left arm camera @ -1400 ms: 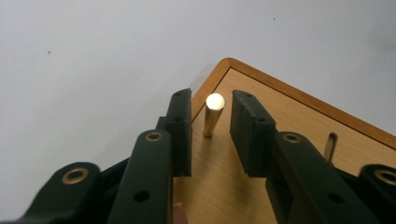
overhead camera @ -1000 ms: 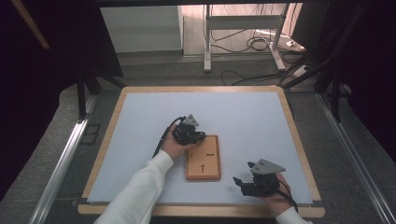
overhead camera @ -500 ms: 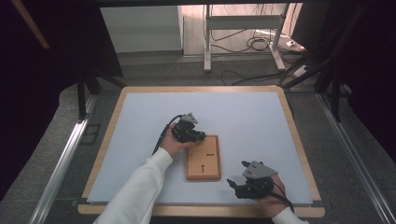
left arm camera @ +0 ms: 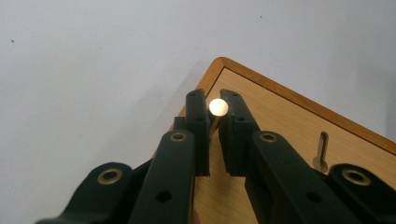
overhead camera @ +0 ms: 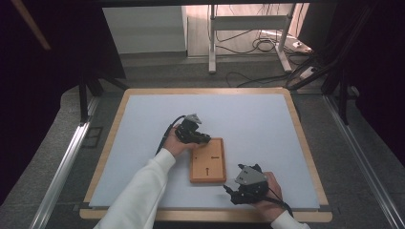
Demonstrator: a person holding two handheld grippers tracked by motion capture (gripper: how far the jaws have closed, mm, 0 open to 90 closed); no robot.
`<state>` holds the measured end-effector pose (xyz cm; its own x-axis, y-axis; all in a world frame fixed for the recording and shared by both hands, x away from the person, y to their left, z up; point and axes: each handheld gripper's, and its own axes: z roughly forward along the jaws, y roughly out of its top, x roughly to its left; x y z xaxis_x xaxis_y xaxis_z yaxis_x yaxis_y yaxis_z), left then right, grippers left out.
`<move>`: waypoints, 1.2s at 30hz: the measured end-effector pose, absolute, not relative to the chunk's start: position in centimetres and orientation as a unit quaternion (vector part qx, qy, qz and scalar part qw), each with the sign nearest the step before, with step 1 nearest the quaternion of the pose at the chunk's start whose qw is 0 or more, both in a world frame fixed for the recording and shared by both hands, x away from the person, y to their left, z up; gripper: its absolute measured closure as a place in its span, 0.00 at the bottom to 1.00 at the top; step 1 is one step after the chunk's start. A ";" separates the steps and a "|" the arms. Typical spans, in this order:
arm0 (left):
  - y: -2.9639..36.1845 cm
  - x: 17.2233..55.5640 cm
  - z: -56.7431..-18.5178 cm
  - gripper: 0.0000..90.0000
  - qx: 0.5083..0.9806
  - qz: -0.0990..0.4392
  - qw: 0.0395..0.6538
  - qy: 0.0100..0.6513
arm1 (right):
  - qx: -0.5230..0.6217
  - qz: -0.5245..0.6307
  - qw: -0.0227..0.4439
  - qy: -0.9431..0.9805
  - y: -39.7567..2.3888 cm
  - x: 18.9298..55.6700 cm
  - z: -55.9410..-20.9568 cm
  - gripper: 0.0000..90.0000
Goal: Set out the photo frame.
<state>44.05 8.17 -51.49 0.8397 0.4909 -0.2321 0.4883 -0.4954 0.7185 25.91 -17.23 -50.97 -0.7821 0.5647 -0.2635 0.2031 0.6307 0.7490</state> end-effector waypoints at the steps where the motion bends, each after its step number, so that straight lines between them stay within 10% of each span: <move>1: 8.2 44.1 -51.5 0.92 0.865 -0.001 0.416 0.282 | 0.219 0.366 0.250 0.869 -17.0 25.9 -51.1 0.14; 22: 8.4 45.1 -51.3 0.93 0.861 -0.029 0.412 0.296 | 0.130 0.285 0.379 0.871 -10.7 27.0 -53.1 0.14; 36: 8.3 44.2 -51.2 0.77 0.858 0.016 0.410 0.308 | 0.101 0.298 0.399 0.861 -10.6 26.6 -52.0 0.46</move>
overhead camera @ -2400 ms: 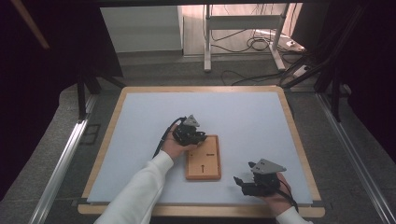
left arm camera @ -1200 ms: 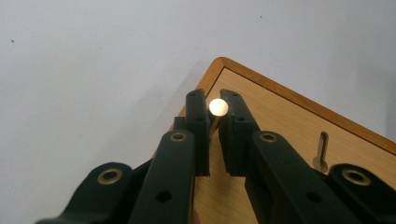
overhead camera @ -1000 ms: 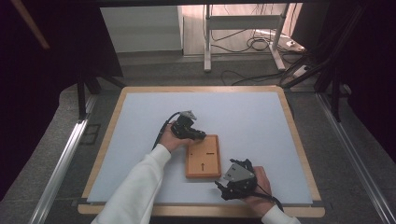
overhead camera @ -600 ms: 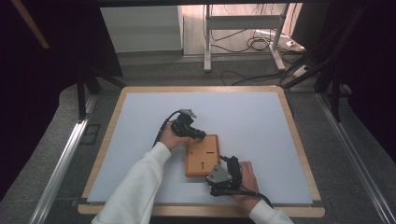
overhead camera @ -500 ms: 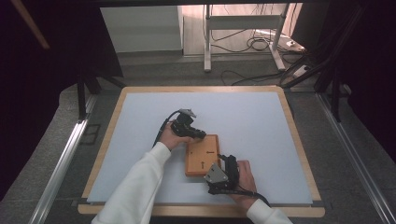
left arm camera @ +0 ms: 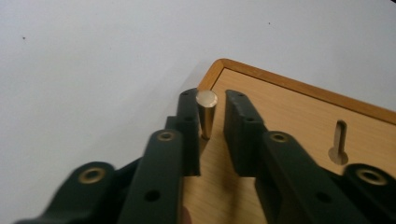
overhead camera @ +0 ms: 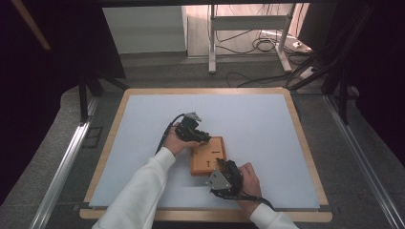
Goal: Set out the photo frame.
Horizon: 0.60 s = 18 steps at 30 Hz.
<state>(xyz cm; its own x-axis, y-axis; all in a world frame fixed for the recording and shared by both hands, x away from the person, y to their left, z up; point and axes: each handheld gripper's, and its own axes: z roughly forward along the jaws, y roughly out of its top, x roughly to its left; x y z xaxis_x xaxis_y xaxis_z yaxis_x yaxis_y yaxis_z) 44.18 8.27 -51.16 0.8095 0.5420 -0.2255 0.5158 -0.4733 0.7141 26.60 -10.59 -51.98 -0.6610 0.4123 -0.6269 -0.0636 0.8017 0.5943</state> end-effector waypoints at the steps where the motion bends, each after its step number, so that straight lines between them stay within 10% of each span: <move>1: 8.5 44.0 -51.1 0.72 0.855 0.022 0.412 0.313 | 0.102 0.300 0.400 0.860 -10.7 26.6 -51.8 0.47; 18: 16.0 36.8 -49.3 0.41 0.833 0.102 0.430 0.335 | 0.102 0.302 0.404 0.858 -10.8 26.7 -51.3 0.50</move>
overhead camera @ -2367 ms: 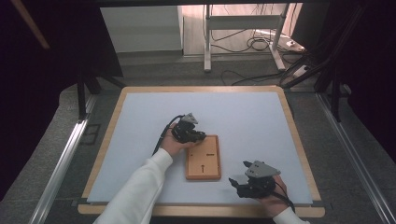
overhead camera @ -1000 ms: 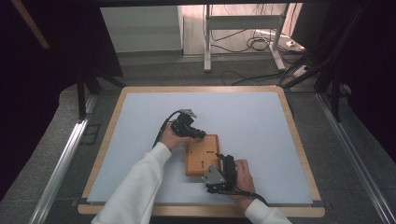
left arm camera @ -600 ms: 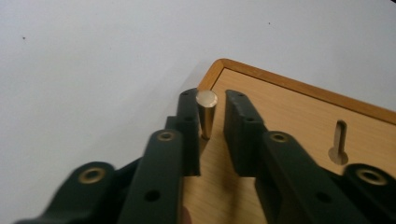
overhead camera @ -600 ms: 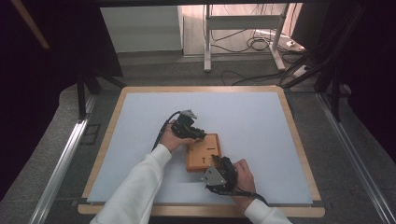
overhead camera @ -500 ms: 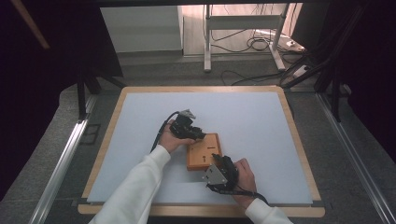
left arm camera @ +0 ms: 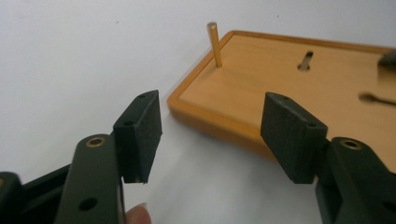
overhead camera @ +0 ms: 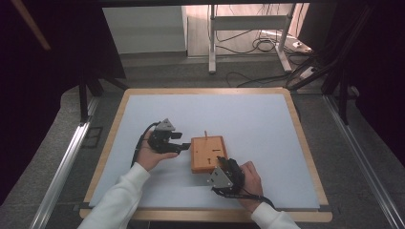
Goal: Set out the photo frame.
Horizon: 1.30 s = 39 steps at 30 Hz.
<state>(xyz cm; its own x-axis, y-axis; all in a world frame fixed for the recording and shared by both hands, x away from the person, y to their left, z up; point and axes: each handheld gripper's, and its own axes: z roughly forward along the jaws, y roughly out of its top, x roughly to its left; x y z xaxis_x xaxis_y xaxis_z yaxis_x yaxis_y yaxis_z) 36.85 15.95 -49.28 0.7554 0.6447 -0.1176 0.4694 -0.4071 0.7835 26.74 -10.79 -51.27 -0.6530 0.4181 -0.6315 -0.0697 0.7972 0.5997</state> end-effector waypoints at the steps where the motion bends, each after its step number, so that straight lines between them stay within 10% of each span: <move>1: 16.3 36.4 -49.4 0.41 0.830 0.102 0.433 0.338 | 0.100 0.301 0.405 0.858 -10.8 26.7 -51.3 0.50; 39: 19.1 33.4 -52.8 0.39 0.845 0.106 0.389 0.352 | 0.079 0.283 0.392 0.872 -10.6 28.7 -47.7 0.62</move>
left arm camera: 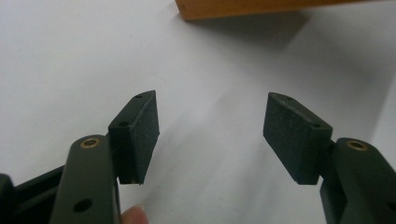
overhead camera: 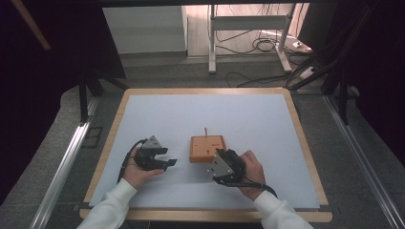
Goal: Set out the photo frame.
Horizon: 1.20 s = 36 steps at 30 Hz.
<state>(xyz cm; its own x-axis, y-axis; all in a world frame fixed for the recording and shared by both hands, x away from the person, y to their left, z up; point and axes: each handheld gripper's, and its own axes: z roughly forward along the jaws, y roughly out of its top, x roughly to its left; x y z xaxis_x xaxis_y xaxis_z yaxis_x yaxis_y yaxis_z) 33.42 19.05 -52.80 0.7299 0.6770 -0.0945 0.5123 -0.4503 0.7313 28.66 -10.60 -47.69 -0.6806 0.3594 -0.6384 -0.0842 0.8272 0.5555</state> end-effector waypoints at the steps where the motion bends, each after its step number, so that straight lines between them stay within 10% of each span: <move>1: 19.1 33.4 -52.8 0.39 0.845 0.106 0.388 0.352 | 0.077 0.281 0.388 0.874 -10.6 28.8 -47.5 0.63; 36: 20.3 33.1 -53.0 0.40 0.837 0.113 0.394 0.362 | 0.065 0.283 0.327 0.899 -8.1 35.5 -41.8 0.77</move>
<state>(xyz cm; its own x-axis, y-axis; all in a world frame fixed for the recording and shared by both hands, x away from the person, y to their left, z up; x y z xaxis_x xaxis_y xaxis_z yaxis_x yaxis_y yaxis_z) 33.07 20.26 -52.95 0.7126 0.6949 -0.0962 0.5166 -0.4270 0.7422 35.55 -8.12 -41.77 -0.7776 0.3014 -0.5518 -0.0690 0.8314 0.5514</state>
